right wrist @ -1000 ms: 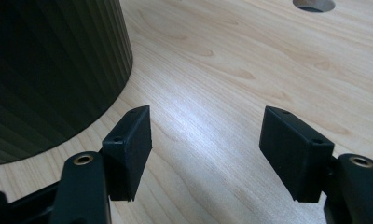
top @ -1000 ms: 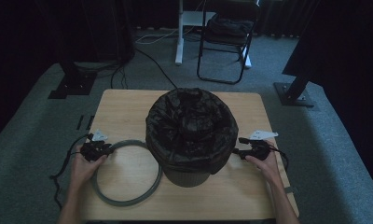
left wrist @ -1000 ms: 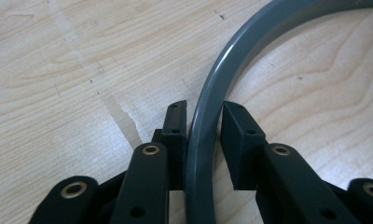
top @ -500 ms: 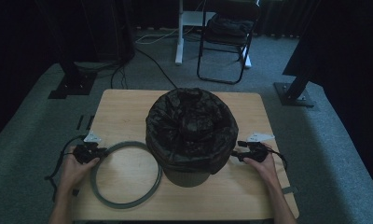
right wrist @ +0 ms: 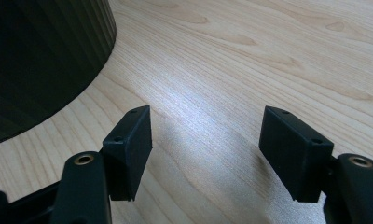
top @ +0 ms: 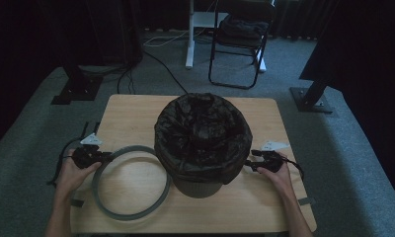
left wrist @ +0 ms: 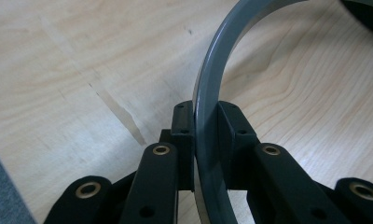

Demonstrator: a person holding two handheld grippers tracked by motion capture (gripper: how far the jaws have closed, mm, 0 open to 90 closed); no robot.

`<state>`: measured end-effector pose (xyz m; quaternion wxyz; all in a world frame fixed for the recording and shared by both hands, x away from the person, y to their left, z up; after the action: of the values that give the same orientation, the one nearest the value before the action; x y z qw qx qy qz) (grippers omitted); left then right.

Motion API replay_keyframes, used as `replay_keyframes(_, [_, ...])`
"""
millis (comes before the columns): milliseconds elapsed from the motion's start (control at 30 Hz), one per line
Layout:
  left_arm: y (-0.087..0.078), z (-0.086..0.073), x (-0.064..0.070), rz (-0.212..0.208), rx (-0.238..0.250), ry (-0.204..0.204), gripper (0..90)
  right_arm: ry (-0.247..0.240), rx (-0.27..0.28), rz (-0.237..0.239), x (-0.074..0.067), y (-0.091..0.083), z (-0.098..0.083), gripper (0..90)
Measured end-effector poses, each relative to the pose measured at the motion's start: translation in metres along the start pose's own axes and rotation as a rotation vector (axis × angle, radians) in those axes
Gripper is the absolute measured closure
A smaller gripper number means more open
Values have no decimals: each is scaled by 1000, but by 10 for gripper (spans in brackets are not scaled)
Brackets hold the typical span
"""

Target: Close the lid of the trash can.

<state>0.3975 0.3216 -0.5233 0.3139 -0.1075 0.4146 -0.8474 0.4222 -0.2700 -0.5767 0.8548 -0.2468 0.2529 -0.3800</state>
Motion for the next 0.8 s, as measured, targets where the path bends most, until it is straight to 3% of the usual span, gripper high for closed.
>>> replay_keyframes(533, [-47,39,-18,17,19,51,781,-6,-15,-6,-1,1,0,336])
replay_keyframes(800, [-70,57,-23,33,23,84,781,-31,-41,-17,-2,4,-1,330])
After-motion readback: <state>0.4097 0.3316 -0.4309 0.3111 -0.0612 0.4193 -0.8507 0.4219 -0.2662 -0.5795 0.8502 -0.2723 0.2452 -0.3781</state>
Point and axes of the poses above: each handheld gripper's, and its own axes: y roughly forward along the jaws, z roughly out of its top, x roughly to its right, the point moved 5 cm from there along y, roughly forward along the jaws, and after that the axes turned 12 degrees about y, right-handed, at the moved point
